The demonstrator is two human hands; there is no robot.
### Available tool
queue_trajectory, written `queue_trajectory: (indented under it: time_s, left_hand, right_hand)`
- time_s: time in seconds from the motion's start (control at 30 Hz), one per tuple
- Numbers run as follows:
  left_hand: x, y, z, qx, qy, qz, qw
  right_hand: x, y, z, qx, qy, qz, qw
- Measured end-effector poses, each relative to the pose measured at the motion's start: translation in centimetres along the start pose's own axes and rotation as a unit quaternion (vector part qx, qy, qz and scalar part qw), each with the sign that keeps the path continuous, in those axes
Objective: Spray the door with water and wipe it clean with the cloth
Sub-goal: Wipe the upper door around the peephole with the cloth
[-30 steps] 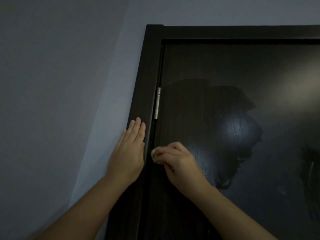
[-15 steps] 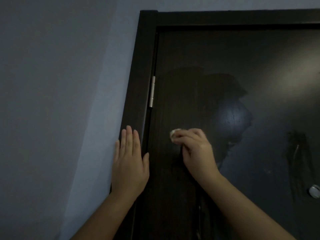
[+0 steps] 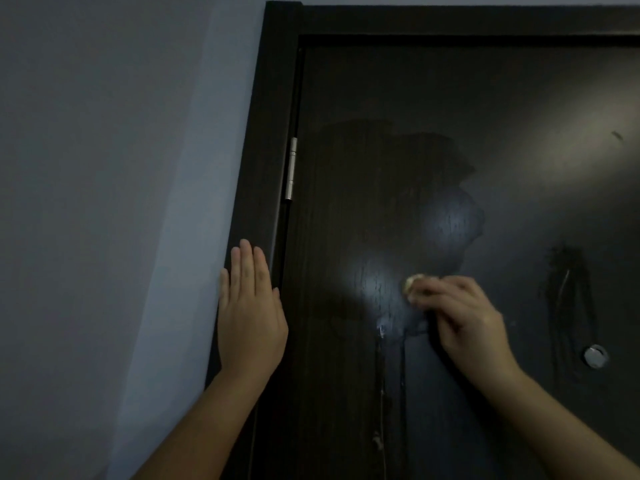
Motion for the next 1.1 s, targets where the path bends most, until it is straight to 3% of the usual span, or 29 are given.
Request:
queue_trajectory:
  time_s: [0.17, 0.23, 0.37, 0.53, 0.7, 0.77, 0.87, 0.93, 1.03, 1.1]
  left_hand:
    - [-0.1, 0.0, 0.1, 0.004, -0.006, 0.003, 1.0]
    - [-0.2, -0.1, 0.1, 0.006, -0.005, 0.004, 1.0]
    - [0.1, -0.1, 0.4, 0.01, 0.003, -0.005, 1.0]
    - [0.4, -0.1, 0.6, 0.016, 0.012, -0.018, 1.0]
    - [1.1, 0.0, 0.7, 0.019, 0.015, -0.038, 0.999]
    - [1.4, -0.1, 0.6, 0.021, 0.012, -0.047, 0.999]
    - [1.3, -0.1, 0.5, 0.018, 0.019, -0.045, 0.999]
    - [1.3, 0.0, 0.5, 0.018, 0.021, -0.044, 0.999]
    - [1.6, -0.1, 0.7, 0.025, 0.031, -0.059, 0.997]
    - [1.9, -0.1, 0.8, 0.027, 0.037, -0.073, 0.996]
  right_hand:
    - [-3.5, -3.4, 2.0, -0.143, 0.061, -0.191, 0.969]
    - [-1.7, -2.3, 0.9, -0.107, 0.035, -0.159, 0.981]
    - [1.1, 2.7, 0.5, 0.035, -0.01, -0.01, 0.999]
    - [1.8, 0.6, -1.2, -0.075, -0.008, -0.16, 0.984]
    - [5.6, 5.5, -3.8, 0.083, -0.08, -0.017, 0.993]
    - [4.6, 5.1, -3.0, 0.041, -0.066, -0.032, 0.997]
    - [4.5, 2.3, -3.6, -0.059, -0.044, -0.146, 0.987]
    - [5.8, 2.5, -5.1, -0.026, -0.051, -0.147, 0.988]
    - [7.1, 5.4, -5.7, 0.054, -0.078, -0.051, 0.994]
    - [6.5, 4.5, -5.5, 0.03, -0.075, -0.052, 0.995]
Point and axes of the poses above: each hand's wrist, its own y-axis away from the middle knuckle, its own z-axis out of the back of the hand, x = y × z, the point moved 1 cm from there along -y, towards the middle knuckle, and after that the axes turned 8 degrees about -y, right-handed, at the moved point
